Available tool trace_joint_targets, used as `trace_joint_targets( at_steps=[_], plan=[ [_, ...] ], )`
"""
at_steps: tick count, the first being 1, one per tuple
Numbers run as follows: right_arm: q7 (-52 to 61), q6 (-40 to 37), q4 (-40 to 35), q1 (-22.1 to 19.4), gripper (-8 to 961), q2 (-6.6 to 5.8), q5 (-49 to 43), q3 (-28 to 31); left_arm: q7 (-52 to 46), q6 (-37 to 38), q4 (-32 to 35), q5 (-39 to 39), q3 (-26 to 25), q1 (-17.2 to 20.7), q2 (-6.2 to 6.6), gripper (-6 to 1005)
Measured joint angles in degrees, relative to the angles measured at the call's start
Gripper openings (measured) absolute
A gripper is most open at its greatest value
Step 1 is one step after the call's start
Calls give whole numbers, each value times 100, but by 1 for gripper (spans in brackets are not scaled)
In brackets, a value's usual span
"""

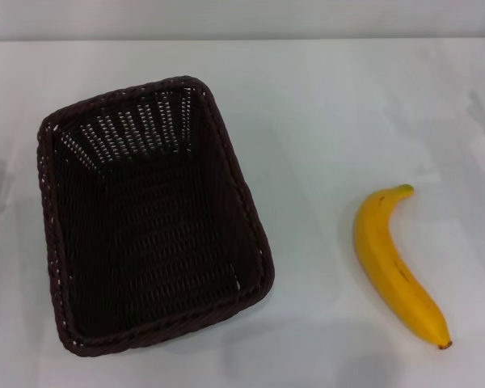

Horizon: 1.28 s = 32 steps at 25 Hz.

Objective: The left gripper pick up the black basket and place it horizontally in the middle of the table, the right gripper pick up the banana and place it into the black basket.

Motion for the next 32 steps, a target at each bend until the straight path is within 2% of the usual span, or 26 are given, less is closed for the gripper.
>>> trace_joint_targets(
  at_steps=[9,13,16,19,23,27,30,32],
  plan=[
    [0,5,1,-10,859,0,-14,-66,14,-349,38,-58,-28,74,-6,875],
    [0,17,-2,7,859,0,-15,-156,-115,-403,104,-323,-38,69,-4,874],
    [0,34,-7,15,859,0,-16,-209,-622,-298,381,-301,34,86,22,874],
    [2,55,-10,9,859,0,-16,-220,-1438,50,912,131,104,157,57,874],
    [38,68,-11,1,859,0,-15,-220,-2646,427,1720,1028,111,266,160,874],
    [51,72,-7,-4,859,0,-14,-257,-3612,412,2379,1915,112,285,330,874],
    [53,75,10,-6,859,1,-14,-314,-4187,371,2793,2547,111,242,490,874],
    [53,79,28,-7,859,0,-14,-319,-4765,293,3137,3221,110,96,701,874]
  ],
)
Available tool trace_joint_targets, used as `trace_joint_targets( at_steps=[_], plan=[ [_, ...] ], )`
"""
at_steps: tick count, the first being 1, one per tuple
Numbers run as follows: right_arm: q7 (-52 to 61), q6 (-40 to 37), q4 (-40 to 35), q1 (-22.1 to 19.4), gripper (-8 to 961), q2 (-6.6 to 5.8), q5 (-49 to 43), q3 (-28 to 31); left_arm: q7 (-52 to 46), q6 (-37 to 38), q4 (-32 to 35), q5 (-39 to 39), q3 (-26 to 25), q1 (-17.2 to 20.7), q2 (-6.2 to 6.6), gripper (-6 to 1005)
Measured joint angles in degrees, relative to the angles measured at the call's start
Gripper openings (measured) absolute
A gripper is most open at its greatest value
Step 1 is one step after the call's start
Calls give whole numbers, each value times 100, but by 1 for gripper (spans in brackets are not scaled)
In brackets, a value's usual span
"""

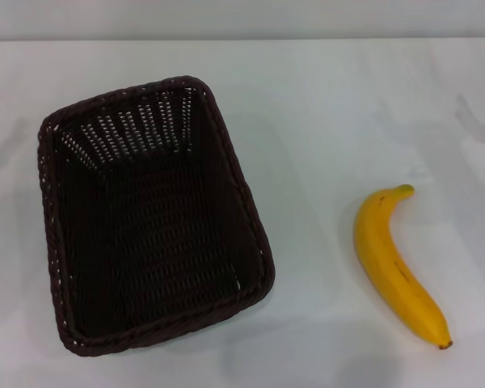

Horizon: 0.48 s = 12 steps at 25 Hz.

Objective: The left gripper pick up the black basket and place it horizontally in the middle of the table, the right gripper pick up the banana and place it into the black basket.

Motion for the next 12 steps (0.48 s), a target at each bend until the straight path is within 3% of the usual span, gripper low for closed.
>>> trace_joint_targets(
  at_steps=[4,8,10,12],
  plan=[
    [0,2,34,-2,859,0,0,1,-858,-235,377,1113,0,-469,461,874],
    [3,2,56,4,859,0,0,3,-1430,-362,539,2515,89,-1255,985,875],
    [7,9,95,32,859,0,0,2,-1532,-398,568,3228,251,-1681,1154,875],
    [8,27,134,59,859,0,0,3,-1485,-417,586,3946,567,-2137,1247,875]
  ],
)
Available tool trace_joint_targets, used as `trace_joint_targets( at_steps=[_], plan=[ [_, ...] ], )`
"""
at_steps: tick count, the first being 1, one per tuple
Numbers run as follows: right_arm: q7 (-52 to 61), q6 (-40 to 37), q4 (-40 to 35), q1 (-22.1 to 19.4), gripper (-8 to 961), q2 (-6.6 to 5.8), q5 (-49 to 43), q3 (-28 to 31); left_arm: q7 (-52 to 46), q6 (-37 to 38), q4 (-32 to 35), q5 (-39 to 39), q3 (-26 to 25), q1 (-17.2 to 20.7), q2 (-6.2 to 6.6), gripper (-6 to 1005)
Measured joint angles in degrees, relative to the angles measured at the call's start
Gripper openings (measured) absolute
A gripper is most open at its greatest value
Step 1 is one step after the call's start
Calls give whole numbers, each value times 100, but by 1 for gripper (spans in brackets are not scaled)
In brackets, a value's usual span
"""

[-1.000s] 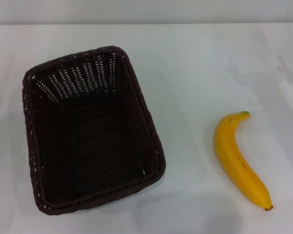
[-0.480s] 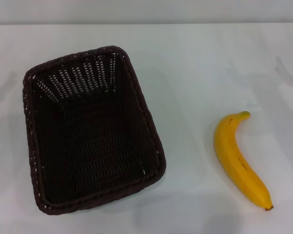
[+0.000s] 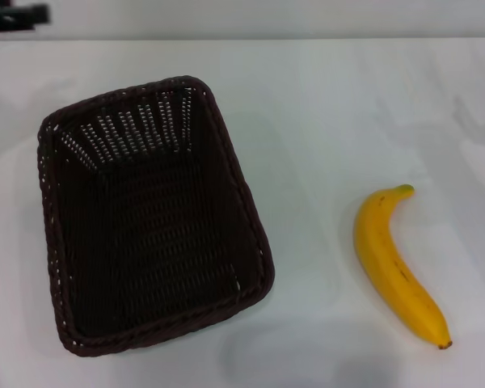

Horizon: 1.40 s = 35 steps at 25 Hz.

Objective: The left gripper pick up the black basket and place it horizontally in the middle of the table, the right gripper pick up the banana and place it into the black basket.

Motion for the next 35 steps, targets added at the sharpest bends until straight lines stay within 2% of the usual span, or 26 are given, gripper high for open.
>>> trace_joint_targets(
  at_steps=[3,6,8,11,12,13,21,32,35],
  plan=[
    [2,28,74,52,859,-1,0,0,155,-1,11,741,490,-494,10,875],
    [7,32,190,186,859,-1,0,-5,253,0,14,1256,941,-816,-81,874],
    [8,33,265,282,859,0,0,-27,330,49,13,1584,1133,-925,-189,874],
    [10,33,386,427,859,0,0,-52,519,180,-30,1911,1156,-962,-310,874],
    [13,34,413,444,859,0,0,-54,519,180,-30,1911,1156,-962,-310,874],
    [14,36,426,447,859,0,0,-54,681,261,-56,1976,1164,-973,-392,874],
    [19,210,555,447,860,0,0,-48,1227,489,-134,1963,1142,-820,-570,869],
    [104,419,585,418,860,0,-89,-53,1611,876,-467,1655,1135,-617,-650,841],
    [113,422,585,413,860,0,-91,-53,1683,911,-475,1533,1135,-559,-649,770]
  ],
)
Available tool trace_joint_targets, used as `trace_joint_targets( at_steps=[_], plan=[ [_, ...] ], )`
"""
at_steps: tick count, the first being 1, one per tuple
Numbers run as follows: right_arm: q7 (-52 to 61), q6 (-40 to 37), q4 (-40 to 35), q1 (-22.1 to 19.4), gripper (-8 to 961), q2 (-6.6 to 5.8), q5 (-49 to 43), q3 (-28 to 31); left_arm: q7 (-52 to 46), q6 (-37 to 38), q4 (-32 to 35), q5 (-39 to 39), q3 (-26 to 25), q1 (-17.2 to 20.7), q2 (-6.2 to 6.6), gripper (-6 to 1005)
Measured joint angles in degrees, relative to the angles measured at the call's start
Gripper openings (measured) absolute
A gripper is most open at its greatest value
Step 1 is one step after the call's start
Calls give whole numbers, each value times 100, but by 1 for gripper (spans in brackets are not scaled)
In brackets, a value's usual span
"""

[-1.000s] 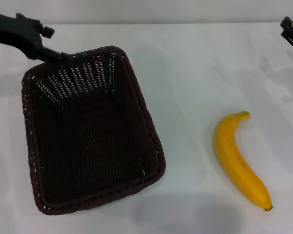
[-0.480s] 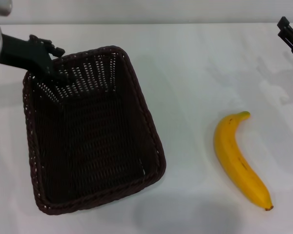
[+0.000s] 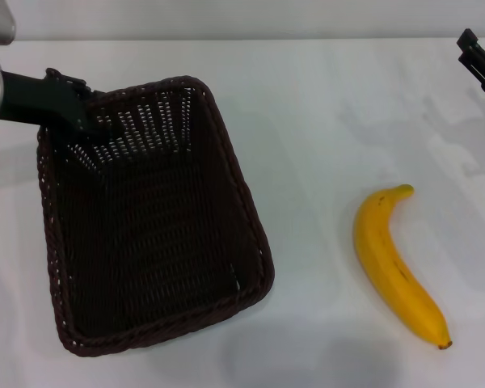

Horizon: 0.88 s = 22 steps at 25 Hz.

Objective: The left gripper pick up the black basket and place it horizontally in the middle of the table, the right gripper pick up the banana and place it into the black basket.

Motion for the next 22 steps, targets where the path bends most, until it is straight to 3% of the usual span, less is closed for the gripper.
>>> trace_joint_targets(
  at_steps=[4,9,15,22],
  plan=[
    [12,14,0,0,860,0,-26,0,81,15,-108,-67,-1,26,6,676],
    [37,56,0,1,860,0,-55,0,136,71,-197,-134,-92,80,9,481],
    [44,155,0,1,860,0,-59,0,255,27,-183,-197,-354,213,0,392],
    [46,161,0,1,860,0,-59,0,-39,-129,-166,-234,-363,258,26,364]
  ],
)
